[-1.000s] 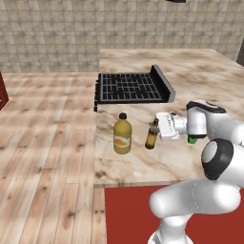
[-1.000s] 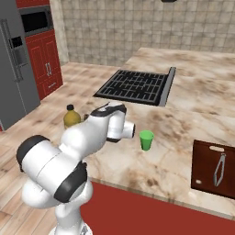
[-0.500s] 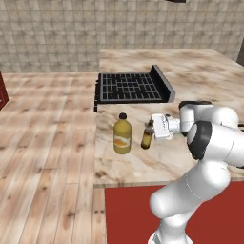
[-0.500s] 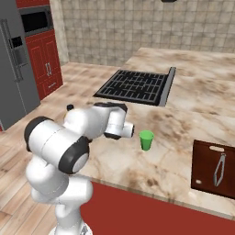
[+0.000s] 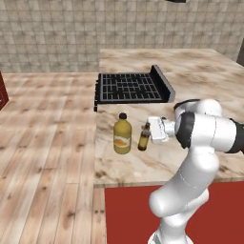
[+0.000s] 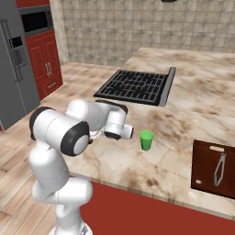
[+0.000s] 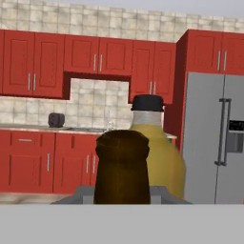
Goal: Place the drinks on the dining counter in a tight cluster.
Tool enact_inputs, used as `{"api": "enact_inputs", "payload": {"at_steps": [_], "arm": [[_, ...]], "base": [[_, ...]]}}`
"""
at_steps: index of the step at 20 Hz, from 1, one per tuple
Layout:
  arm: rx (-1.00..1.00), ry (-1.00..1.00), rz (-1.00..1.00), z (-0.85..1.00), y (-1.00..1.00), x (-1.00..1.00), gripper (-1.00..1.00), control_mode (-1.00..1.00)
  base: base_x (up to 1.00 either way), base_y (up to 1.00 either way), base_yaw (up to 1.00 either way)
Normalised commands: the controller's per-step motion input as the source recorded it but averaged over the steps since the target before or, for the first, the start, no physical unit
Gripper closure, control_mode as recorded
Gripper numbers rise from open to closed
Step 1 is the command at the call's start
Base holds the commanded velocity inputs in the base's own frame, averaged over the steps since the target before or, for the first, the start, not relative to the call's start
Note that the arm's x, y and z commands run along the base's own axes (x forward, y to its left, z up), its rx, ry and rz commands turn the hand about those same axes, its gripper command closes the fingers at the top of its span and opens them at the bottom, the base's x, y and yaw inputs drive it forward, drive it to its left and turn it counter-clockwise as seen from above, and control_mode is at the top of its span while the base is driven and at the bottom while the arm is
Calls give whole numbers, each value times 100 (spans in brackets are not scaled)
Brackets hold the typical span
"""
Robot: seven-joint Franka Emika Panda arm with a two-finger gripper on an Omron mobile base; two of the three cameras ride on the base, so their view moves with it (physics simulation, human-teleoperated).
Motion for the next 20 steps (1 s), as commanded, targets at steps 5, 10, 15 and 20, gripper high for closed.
{"api": "enact_inputs", "payload": {"at_steps": [5, 10, 15, 20], "arm": [[-1, 0, 0, -20, 10, 13, 100, -100], [-4, 0, 0, -12, 6, 13, 100, -100], [-6, 0, 0, -10, 5, 11, 100, -100], [-2, 0, 0, -13, 3, 9, 100, -100]], "base": [[0, 0, 0], [0, 0, 0], [0, 0, 0], [0, 0, 0]]}}
